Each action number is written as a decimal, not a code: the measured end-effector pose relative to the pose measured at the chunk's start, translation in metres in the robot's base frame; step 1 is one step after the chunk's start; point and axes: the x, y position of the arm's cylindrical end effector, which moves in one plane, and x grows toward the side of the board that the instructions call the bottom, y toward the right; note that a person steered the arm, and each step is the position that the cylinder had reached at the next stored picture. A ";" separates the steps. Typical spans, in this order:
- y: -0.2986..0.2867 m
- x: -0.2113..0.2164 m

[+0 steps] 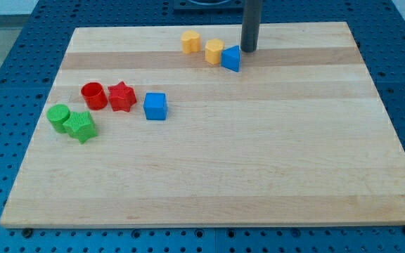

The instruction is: Slide blue triangle to the blue cube

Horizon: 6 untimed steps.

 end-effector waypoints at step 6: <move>-0.161 0.094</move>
